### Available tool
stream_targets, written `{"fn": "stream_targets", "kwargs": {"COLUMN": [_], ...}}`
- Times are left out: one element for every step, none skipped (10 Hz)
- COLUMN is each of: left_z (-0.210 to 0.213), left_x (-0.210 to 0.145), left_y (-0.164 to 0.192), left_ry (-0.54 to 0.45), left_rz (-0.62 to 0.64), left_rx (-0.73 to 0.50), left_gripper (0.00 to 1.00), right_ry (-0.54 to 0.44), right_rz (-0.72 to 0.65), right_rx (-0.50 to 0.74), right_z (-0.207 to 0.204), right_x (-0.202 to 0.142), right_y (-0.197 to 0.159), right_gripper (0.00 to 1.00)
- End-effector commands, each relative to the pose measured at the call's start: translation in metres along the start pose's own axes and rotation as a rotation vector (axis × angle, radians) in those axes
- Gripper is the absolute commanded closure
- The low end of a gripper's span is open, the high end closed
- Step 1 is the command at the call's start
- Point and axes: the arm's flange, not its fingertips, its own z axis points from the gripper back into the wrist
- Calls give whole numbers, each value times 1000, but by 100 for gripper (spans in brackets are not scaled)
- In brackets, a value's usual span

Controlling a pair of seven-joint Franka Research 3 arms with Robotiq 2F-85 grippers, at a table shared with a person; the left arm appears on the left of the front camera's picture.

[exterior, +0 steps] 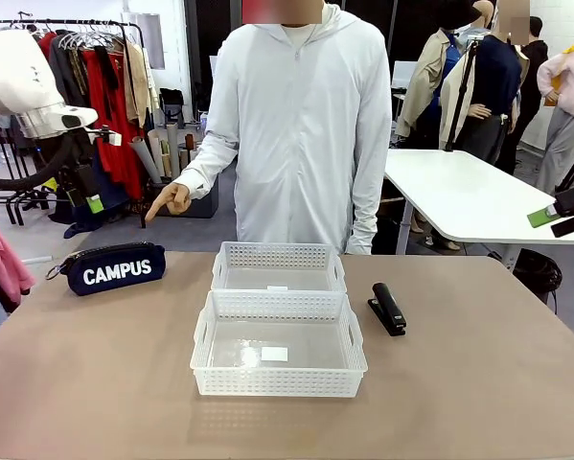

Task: Distribute items into two baskets.
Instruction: Pick up the Pencil pouch that the person points to.

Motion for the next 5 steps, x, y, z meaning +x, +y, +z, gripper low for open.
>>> {"fn": "stream_targets", "kwargs": {"left_z": [0,-6,-7,-9,-12], "left_x": [15,18,20,21,22], "left_y": [8,9,8,9,9], "left_ry": [50,52,47,35,21], "left_rz": [-11,-8,-18,-20,-26], "left_rx": [-4,13,28,63,98], "left_gripper": [0,0,0,0,0], "right_ry": [-4,-4,-4,-4,-4], "right_rz": [2,2,2,2,2], "right_rx": [7,7,7,7,7], "right_z": [0,0,0,0,0], "right_x": [0,0,0,0,0], "right_y": [1,1,1,1,1], "right_gripper": [0,0,0,0,0]}}
